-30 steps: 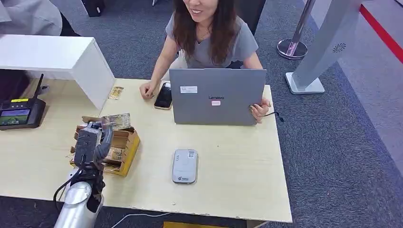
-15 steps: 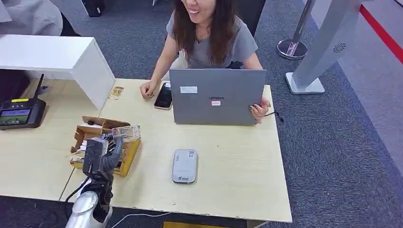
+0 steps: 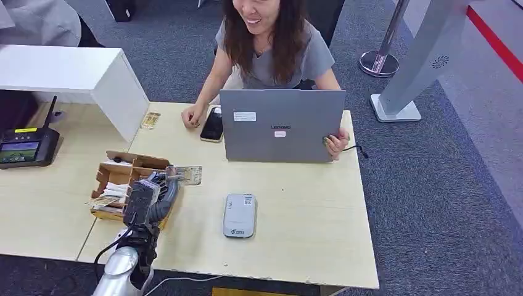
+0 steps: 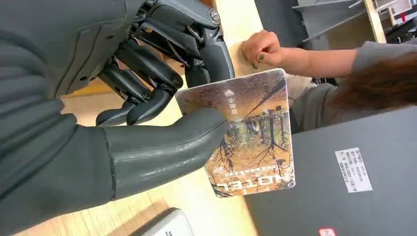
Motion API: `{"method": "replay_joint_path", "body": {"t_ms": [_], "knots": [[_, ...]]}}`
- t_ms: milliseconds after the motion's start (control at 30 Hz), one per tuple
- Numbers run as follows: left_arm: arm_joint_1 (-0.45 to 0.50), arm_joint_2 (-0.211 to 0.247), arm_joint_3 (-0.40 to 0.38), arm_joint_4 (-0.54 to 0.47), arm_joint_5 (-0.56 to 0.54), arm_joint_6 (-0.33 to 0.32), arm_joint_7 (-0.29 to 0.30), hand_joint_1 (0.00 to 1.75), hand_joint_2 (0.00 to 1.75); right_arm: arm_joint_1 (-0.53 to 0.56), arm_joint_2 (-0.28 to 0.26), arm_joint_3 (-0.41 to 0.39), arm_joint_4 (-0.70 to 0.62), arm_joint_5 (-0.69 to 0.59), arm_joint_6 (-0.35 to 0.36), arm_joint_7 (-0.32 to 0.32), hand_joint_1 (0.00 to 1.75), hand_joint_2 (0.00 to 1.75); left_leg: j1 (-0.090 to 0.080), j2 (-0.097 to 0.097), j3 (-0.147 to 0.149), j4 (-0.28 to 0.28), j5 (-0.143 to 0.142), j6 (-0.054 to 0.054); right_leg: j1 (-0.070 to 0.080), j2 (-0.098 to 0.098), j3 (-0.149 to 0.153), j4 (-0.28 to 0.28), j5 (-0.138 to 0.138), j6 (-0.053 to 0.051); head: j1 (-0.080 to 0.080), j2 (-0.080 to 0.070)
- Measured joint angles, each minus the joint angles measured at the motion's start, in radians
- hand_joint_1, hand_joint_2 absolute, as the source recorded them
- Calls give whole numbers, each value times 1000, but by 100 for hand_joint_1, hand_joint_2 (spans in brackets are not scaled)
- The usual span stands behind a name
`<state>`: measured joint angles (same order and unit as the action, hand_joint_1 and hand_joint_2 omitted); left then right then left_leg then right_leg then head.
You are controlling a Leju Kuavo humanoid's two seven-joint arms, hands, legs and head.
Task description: Pass the card to the sensor for recognition and then transmit it.
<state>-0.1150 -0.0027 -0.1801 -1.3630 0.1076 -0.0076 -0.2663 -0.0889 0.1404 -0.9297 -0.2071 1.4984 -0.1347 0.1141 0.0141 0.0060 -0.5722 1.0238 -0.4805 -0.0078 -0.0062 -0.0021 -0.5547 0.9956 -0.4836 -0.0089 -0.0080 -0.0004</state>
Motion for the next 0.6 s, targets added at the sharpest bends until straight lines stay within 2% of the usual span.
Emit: {"method": "replay_joint_path", "body": {"t_ms": [600], "knots": [[15,-6,-24,1,47,-16,2,175,175,1,1,2,2,-3,-4,2,0,175,0,0,0,0,0,0,0,0,0,0,0,0,0,0]]}}
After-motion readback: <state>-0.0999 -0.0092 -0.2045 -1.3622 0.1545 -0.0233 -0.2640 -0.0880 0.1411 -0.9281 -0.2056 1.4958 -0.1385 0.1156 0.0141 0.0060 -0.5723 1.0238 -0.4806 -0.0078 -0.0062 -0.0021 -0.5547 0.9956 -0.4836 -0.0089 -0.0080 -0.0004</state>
